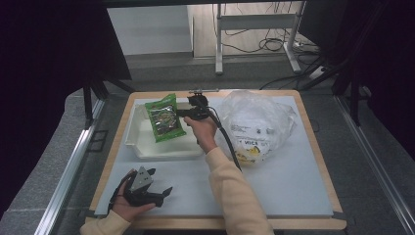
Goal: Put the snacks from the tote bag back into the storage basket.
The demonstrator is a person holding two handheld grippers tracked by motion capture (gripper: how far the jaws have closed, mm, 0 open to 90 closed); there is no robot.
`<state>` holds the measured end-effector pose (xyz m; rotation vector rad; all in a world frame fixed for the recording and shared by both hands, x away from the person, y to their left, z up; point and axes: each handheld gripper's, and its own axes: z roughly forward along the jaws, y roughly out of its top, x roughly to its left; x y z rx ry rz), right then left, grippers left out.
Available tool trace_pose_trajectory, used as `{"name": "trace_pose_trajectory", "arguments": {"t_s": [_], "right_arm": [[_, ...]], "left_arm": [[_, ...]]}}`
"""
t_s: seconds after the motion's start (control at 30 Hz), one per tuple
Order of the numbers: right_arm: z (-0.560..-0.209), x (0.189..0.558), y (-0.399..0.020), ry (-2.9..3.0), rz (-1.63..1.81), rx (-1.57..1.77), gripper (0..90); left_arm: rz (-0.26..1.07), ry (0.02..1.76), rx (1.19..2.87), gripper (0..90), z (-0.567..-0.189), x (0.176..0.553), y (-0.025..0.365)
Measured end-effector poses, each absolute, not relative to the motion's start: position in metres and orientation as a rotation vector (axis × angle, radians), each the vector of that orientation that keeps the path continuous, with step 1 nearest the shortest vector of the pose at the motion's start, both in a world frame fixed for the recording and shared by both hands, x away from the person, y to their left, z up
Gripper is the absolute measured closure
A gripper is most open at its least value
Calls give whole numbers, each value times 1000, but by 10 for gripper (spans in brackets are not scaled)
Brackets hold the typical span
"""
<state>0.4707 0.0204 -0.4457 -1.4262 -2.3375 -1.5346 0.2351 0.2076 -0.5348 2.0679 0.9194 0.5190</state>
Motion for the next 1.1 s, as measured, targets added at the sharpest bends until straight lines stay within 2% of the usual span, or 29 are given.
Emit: {"name": "trace_pose_trajectory", "arguments": {"t_s": [1.1], "right_arm": [[-488,477,67,-2330,-1419,-1478,900]], "left_arm": [[511,905,2066,114,-534,235,207]]}}
